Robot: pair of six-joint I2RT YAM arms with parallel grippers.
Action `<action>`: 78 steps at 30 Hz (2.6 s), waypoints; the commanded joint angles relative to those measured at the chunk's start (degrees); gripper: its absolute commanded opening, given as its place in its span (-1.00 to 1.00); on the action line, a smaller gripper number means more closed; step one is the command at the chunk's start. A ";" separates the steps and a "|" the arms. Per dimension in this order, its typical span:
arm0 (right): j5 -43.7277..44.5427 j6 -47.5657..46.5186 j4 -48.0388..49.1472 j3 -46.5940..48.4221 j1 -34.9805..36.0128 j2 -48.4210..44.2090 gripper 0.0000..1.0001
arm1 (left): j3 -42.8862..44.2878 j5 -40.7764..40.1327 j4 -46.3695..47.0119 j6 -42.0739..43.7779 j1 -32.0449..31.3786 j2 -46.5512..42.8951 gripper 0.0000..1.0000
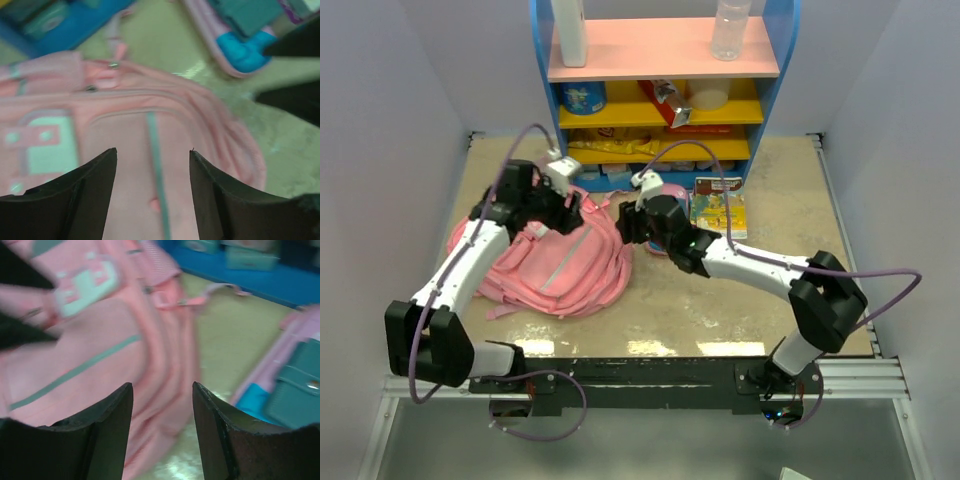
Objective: Pack the student bag
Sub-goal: Pick up the personal item from the center of the board.
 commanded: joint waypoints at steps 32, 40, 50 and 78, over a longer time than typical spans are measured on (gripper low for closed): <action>15.58 2.54 -9.09 7.47 -15.80 14.86 0.49 | -10.23 -35.30 9.71 4.09 -25.41 -1.55 -1.00; 13.64 1.67 -11.37 8.18 -15.18 17.23 0.47 | -6.80 -35.56 7.59 4.27 -25.41 -3.58 -1.00; 13.64 1.23 -13.92 8.97 -14.48 18.73 -0.02 | -4.86 -34.77 6.71 3.74 -25.41 -3.67 -1.00; 1.01 0.96 -3.82 -3.15 -1.13 -7.72 -1.00 | -4.25 -32.76 9.53 0.23 -23.66 -3.49 -1.00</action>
